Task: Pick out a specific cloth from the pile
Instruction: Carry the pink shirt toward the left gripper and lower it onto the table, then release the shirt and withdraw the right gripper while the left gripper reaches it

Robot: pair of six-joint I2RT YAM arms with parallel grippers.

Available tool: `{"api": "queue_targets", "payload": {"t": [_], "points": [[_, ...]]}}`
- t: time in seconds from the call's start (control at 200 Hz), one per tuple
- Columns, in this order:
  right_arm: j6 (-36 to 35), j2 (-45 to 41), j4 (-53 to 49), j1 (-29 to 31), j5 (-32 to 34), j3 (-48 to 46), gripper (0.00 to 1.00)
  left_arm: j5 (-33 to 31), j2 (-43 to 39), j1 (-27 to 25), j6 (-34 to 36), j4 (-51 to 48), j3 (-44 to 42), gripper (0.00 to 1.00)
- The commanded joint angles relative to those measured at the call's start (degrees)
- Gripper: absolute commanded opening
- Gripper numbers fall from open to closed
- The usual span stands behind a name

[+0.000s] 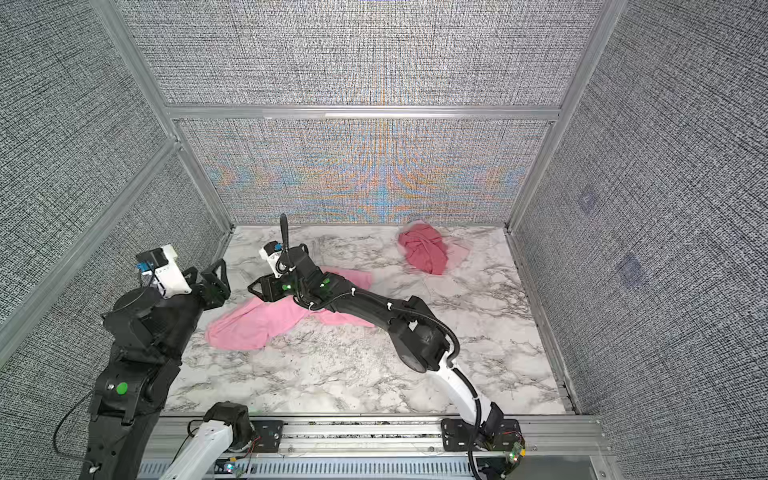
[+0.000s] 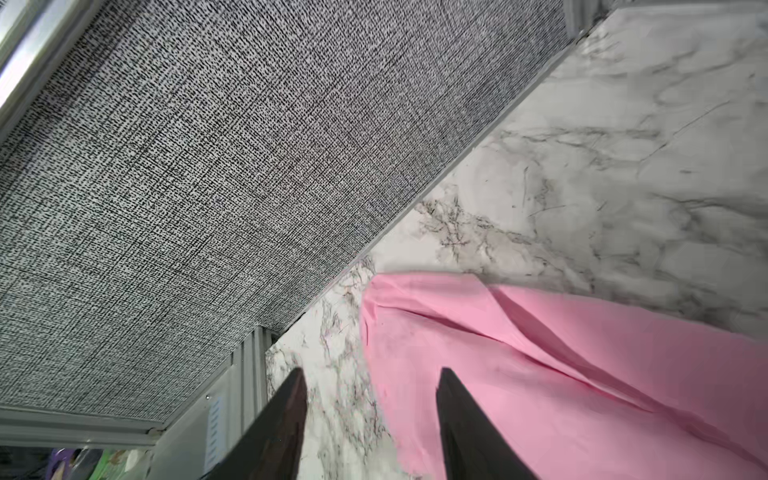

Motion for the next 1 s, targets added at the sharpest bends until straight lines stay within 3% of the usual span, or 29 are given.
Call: {"api": "queue_targets", "payload": {"t": [0.0,0.13,0.235,0.455,0.746,0.996], "points": [[-1.0,-5.0,5.3,-1.0,5.3,-7.9,0.52,6.0,2.2,-0.1,1.9,5.0,-2.1,0.69],[0.6,-15.7,12.1,-3.2,9.2,-25.6,0.52,10.2,8.4,-0.1,1.2,8.5,-4.3,0.66],[-0.3,-25.8,10.4,-5.5,14.0,-37.5,0.52,14.7,11.9,-1.5,-2.5,15.3,-9.5,0.61],[0.0,-46.2,-1.2,-12.7,22.7,-55.2,0.52,11.1,21.9,-14.1,-4.9,24.2,-15.5,0.59],[-1.0,-67.5,-12.5,-21.2,28.4,-67.6,0.52,4.7,42.4,-31.2,-4.3,28.5,-11.2,0.64],[-1.7,-73.8,-14.9,-26.1,27.3,-70.3,0.53,2.8,62.6,-37.0,-4.2,22.3,2.6,0.63]]}}
